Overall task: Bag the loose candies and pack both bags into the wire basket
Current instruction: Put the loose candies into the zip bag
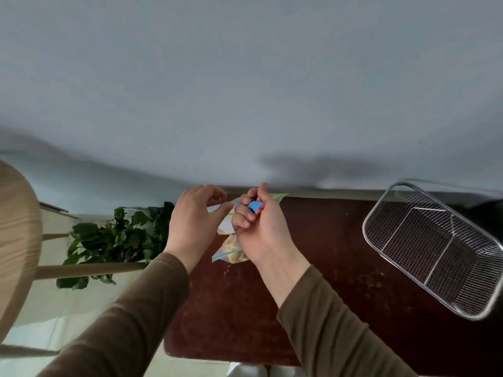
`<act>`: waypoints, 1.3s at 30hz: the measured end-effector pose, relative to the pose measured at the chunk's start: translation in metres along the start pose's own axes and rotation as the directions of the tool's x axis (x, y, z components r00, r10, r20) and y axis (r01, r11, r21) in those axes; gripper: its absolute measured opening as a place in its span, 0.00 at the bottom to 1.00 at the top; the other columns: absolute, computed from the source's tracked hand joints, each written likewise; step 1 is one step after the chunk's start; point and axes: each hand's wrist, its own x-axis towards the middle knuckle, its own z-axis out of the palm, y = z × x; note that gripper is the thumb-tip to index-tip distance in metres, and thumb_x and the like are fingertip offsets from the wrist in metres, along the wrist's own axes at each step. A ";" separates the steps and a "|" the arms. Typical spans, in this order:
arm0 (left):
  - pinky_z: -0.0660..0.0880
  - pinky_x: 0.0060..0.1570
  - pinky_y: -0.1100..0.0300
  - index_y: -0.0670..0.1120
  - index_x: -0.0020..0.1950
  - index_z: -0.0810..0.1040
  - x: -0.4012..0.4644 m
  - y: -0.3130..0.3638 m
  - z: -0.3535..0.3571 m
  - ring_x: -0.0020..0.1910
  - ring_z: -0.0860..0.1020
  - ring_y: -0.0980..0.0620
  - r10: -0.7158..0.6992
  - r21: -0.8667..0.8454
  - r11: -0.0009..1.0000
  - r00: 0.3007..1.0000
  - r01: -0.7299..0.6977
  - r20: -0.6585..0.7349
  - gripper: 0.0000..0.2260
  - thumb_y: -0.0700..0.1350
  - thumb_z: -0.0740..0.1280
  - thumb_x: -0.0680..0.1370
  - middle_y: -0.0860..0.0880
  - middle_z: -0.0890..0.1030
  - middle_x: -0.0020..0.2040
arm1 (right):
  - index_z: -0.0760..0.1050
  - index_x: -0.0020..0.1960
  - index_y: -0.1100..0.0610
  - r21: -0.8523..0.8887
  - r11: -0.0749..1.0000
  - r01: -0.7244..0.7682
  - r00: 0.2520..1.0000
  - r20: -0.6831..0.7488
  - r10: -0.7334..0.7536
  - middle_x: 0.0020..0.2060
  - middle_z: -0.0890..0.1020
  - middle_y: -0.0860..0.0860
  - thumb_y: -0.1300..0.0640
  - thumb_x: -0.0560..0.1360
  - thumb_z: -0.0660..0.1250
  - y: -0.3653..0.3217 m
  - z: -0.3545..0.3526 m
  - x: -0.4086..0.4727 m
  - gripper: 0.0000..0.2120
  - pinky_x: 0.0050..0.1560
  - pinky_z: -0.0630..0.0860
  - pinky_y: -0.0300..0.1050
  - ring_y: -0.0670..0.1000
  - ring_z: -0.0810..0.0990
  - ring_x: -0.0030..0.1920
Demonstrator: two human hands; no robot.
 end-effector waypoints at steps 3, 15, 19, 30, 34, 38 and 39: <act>0.80 0.47 0.50 0.48 0.45 0.85 0.005 -0.004 0.000 0.45 0.84 0.50 -0.061 -0.005 0.998 0.998 0.061 0.032 0.05 0.48 0.75 0.76 0.53 0.86 0.41 | 0.71 0.38 0.57 0.018 1.000 -0.017 0.997 -0.071 0.019 0.31 0.70 0.50 0.49 0.83 0.61 0.005 0.006 0.006 0.18 0.21 0.63 0.36 0.45 0.66 0.22; 0.79 0.39 0.52 0.49 0.41 0.86 0.010 -0.007 0.005 0.35 0.81 0.55 -0.167 -0.191 0.968 0.986 0.164 0.002 0.07 0.48 0.74 0.78 0.53 0.85 0.35 | 0.75 0.64 0.64 -0.054 0.998 0.039 0.953 -0.297 -0.054 0.55 0.78 0.59 0.53 0.82 0.65 0.011 0.004 0.017 0.17 0.62 0.76 0.45 0.55 0.78 0.55; 0.80 0.40 0.52 0.48 0.42 0.87 0.010 -0.005 0.003 0.36 0.83 0.53 -0.167 -0.209 0.964 0.986 0.165 0.007 0.06 0.48 0.74 0.78 0.52 0.86 0.35 | 0.72 0.71 0.61 -0.083 0.996 0.023 0.960 -0.278 -0.046 0.68 0.77 0.59 0.49 0.82 0.63 0.012 0.006 0.020 0.23 0.59 0.76 0.46 0.55 0.79 0.62; 0.72 0.54 0.77 0.52 0.61 0.84 -0.013 -0.035 -0.029 0.58 0.82 0.61 -0.103 -0.221 0.967 0.986 0.130 0.129 0.17 0.49 0.80 0.73 0.55 0.86 0.56 | 0.75 0.68 0.55 -0.749 0.612 0.252 0.940 0.039 -0.338 0.59 0.80 0.46 0.61 0.81 0.65 0.011 0.004 -0.016 0.16 0.67 0.71 0.40 0.43 0.77 0.62; 0.77 0.58 0.65 0.55 0.58 0.84 -0.018 -0.047 -0.032 0.56 0.82 0.60 -0.096 -0.154 0.982 0.990 0.112 0.106 0.13 0.52 0.78 0.75 0.54 0.85 0.55 | 0.80 0.64 0.51 -0.819 -0.285 0.497 0.754 0.571 -0.325 0.59 0.81 0.46 0.53 0.78 0.70 0.017 -0.006 0.003 0.16 0.62 0.71 0.39 0.46 0.76 0.62; 0.80 0.55 0.46 0.59 0.53 0.84 -0.017 -0.052 -0.033 0.52 0.82 0.51 -0.124 -0.127 0.983 0.991 0.130 0.055 0.11 0.59 0.71 0.74 0.52 0.86 0.49 | 0.84 0.55 0.49 -0.484 -0.763 0.429 0.606 0.781 -0.155 0.48 0.83 0.44 0.47 0.74 0.73 0.023 -0.011 0.029 0.12 0.58 0.66 0.45 0.51 0.79 0.53; 0.80 0.54 0.44 0.59 0.52 0.85 -0.016 -0.054 -0.032 0.51 0.83 0.50 -0.124 -0.133 0.983 0.991 0.130 0.046 0.09 0.58 0.71 0.74 0.52 0.86 0.48 | 0.85 0.53 0.48 -0.439 -0.803 0.402 0.598 0.790 -0.133 0.46 0.83 0.43 0.45 0.73 0.73 0.024 -0.012 0.035 0.12 0.57 0.65 0.46 0.51 0.79 0.51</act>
